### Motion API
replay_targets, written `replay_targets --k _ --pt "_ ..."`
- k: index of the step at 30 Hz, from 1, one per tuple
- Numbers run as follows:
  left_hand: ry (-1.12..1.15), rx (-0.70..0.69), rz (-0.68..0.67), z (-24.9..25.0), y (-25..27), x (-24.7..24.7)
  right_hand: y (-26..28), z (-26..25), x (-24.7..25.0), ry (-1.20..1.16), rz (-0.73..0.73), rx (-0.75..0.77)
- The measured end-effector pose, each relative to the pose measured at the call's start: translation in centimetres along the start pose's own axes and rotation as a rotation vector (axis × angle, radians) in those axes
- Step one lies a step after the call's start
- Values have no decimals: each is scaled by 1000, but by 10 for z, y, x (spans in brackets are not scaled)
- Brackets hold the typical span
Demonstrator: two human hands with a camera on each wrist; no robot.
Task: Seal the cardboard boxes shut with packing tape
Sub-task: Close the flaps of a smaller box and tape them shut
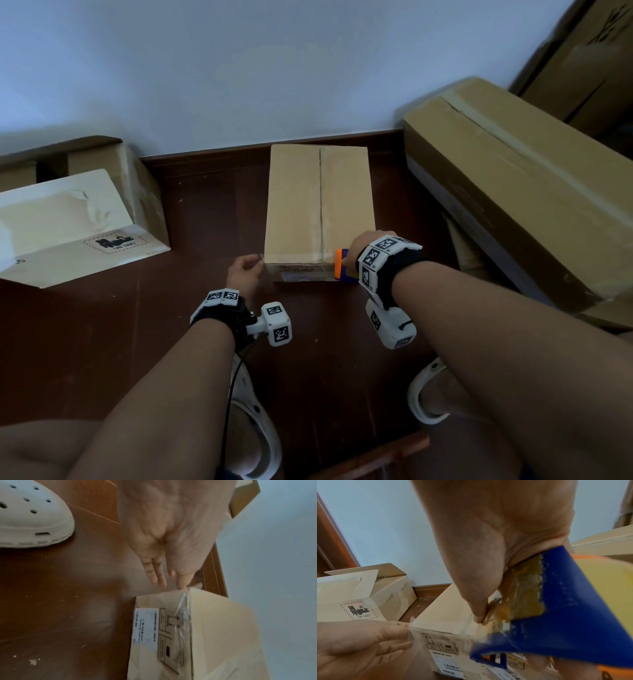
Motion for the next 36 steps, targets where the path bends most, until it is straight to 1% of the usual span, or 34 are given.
replay_targets --k 3,7,10,11,14,16,18,20,22,24,26,27,30,31,32,34,36 --pt "-45 23 134 6 0 8 3 -4 2 105 -7 34" --pt "173 -12 207 13 13 21 11 -5 3 150 -27 41" --pt "249 -72 232 18 28 22 7 -13 0 311 -60 20" --pt "218 -83 238 21 32 20 6 -15 -2 329 -77 0" --pt "60 -96 287 28 42 19 6 -15 -1 372 -97 32" --pt "-66 -115 292 35 47 18 10 -11 0 286 -77 94" --pt "-203 -153 279 43 48 14 13 -7 6 206 -15 95" --pt "-309 -183 270 47 45 12 12 -5 8 155 9 87" --pt "-383 -202 258 50 43 11 10 -4 6 132 2 77" --pt "-404 -195 254 50 40 12 10 -3 6 86 0 65" --pt "-335 -128 212 48 38 12 10 -3 6 68 -6 67" --pt "-244 -77 167 44 36 11 11 -4 6 75 -20 73" --pt "159 153 9 30 35 6 12 -5 7 82 -31 83" --pt "224 219 -29 29 38 5 12 -6 6 90 -31 87" --pt "207 252 -54 27 36 5 12 -5 6 97 -27 88" --pt "223 268 -40 25 34 4 13 -6 7 111 -26 87" --pt "259 211 2 22 25 1 13 -7 9 106 -18 94"
Point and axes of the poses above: each hand's wrist, its own y-axis away from the middle knuckle, its own x-axis out of the back of the hand, z = x × y, the point moved 7 cm from there along -y, towards the middle knuckle, and after that the axes turned 3 degrees about -y, right-handed, at the moved point
